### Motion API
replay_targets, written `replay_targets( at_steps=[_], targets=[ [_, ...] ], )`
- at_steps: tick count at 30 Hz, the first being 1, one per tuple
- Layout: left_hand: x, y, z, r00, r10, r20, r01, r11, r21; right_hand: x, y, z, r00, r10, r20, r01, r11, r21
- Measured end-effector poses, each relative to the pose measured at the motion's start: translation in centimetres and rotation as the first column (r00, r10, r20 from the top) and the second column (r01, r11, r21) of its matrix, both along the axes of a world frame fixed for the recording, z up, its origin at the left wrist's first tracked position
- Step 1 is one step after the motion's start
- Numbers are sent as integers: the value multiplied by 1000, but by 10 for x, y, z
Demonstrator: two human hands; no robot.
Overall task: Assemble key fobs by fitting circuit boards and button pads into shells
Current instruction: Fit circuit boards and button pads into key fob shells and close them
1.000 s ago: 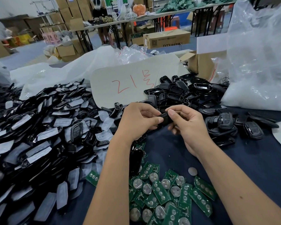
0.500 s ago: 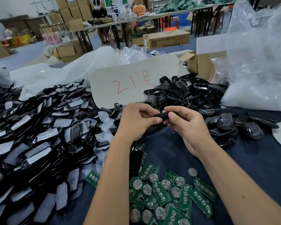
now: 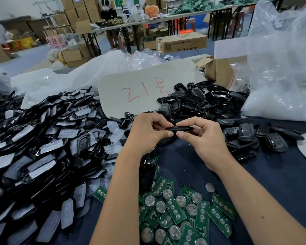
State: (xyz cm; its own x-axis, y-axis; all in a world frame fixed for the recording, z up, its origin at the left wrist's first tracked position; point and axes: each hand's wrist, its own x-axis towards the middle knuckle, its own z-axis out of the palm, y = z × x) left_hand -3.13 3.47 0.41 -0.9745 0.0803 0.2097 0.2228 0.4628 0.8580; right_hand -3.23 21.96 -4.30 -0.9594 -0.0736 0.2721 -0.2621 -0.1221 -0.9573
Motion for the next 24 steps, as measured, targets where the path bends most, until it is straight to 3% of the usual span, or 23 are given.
replay_targets(
  at_steps=[5,15,19,22,24],
  targets=[
    [1,7,-1,997,2,-71,-8,996,-91,2,-6,1,992,-45,-116,63,985,159],
    [-1,13,-7,993,11,-114,-12,1000,-8,1,-5,2,975,-41,-218,89,972,217],
    [-4,11,-11,998,-7,-67,11,998,62,-1,-3,0,993,-68,-98,76,994,83],
    [-3,11,-10,998,-25,65,9,973,229,-1,-1,0,999,-43,17,44,997,-68],
    [-2,12,-9,992,-43,121,2,949,314,-1,0,0,1000,-5,22,6,996,-83]
  ],
)
